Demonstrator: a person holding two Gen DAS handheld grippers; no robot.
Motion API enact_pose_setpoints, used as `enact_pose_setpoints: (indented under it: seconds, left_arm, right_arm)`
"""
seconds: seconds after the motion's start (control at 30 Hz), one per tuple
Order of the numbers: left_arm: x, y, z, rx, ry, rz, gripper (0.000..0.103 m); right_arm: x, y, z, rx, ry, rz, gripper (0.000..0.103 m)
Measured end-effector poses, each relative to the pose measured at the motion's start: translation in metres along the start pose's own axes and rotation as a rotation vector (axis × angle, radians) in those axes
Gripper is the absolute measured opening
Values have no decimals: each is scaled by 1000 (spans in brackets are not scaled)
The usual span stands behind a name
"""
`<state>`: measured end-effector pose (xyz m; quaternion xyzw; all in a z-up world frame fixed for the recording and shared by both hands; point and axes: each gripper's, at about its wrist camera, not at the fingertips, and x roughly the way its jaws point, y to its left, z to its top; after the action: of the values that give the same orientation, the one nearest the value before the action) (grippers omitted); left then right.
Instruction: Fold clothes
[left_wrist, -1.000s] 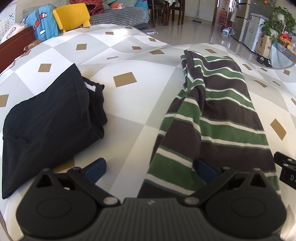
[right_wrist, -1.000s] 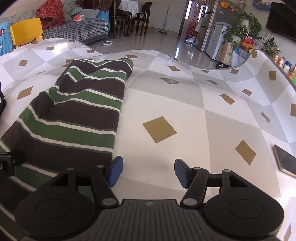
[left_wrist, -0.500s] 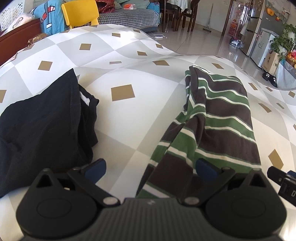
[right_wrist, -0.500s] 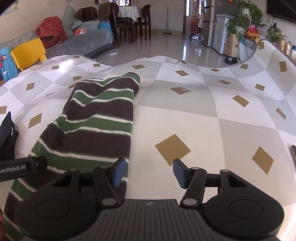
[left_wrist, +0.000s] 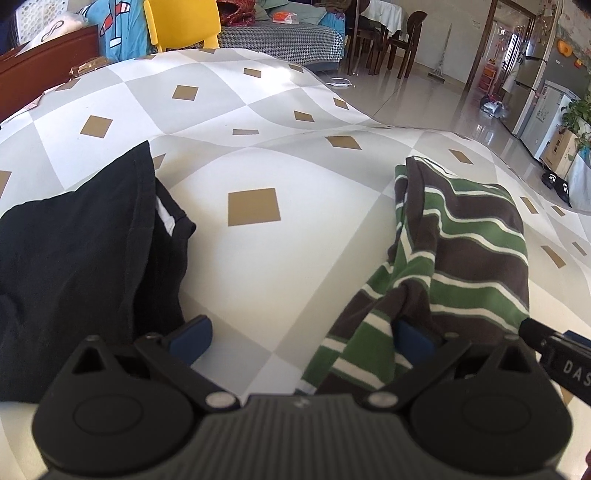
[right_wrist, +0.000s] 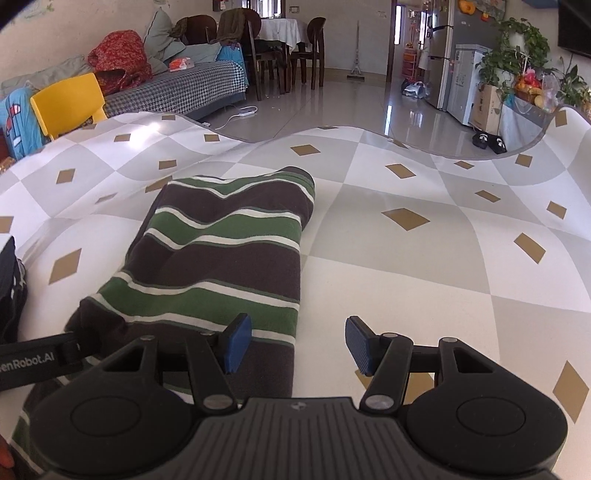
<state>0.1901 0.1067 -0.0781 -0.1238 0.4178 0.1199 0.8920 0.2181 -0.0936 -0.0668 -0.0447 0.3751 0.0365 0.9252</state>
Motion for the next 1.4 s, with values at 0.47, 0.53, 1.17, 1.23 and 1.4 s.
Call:
enact_pose_setpoints:
  seconds: [0.47,0.53,1.17,1.23,1.4]
  left_arm:
    - [1,-5,-4,54,3,69,103]
    - [1,-5,-5,65,-1,73,103]
    - [0,-6,-10,92,-32,66,103]
    - [1,-7,-11,96,-33,65,103]
    - [1,-14,-11,121,-30,42,103]
  right_arm:
    - [9,-7,-7,7,-13,-49,58]
    - [9,-11,-6,35,-21,-19,57]
    - [28,2,5,149,-86,127,22]
    - [28,3,4,150,-89,128,13]
    - [26,-5,3,197,-86,127,8]
